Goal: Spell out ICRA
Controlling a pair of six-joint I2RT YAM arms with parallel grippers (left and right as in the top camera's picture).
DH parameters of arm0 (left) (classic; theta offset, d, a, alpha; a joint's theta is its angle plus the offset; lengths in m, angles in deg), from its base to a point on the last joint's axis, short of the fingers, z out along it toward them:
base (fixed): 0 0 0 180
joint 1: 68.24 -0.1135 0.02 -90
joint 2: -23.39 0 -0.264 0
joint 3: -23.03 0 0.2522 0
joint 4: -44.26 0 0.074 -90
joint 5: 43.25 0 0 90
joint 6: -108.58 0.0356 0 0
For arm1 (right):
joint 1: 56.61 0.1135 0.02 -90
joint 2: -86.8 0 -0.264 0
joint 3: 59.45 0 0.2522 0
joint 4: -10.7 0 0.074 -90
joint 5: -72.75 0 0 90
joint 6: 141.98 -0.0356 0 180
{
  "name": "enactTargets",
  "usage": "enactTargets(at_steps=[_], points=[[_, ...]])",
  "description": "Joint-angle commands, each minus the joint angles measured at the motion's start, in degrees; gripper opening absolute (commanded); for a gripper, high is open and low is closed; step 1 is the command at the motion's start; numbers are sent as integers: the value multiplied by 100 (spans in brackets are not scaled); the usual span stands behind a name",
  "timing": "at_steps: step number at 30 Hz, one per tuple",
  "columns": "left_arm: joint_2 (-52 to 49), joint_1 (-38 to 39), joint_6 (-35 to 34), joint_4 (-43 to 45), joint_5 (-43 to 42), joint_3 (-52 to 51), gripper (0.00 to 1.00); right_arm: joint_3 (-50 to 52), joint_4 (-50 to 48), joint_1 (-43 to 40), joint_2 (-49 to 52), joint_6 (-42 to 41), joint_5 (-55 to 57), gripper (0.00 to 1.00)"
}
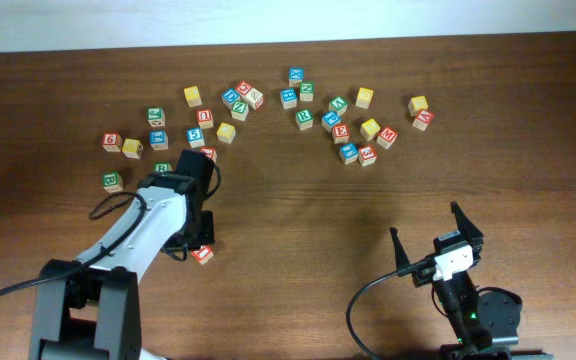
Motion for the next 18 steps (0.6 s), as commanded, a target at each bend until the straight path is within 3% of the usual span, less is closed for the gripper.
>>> enactTargets(at_steps=[1,11,18], points=[[-42,-20,-92,-146,-96,79,9,31,26,33,-37,-20,-74,98],[-42,-22,-92,-420,-31,146,9,31,26,33,-37,-20,-74,98],[-39,-181,-83,-750,57,616,20,31,26,33,-37,-20,-74,98]])
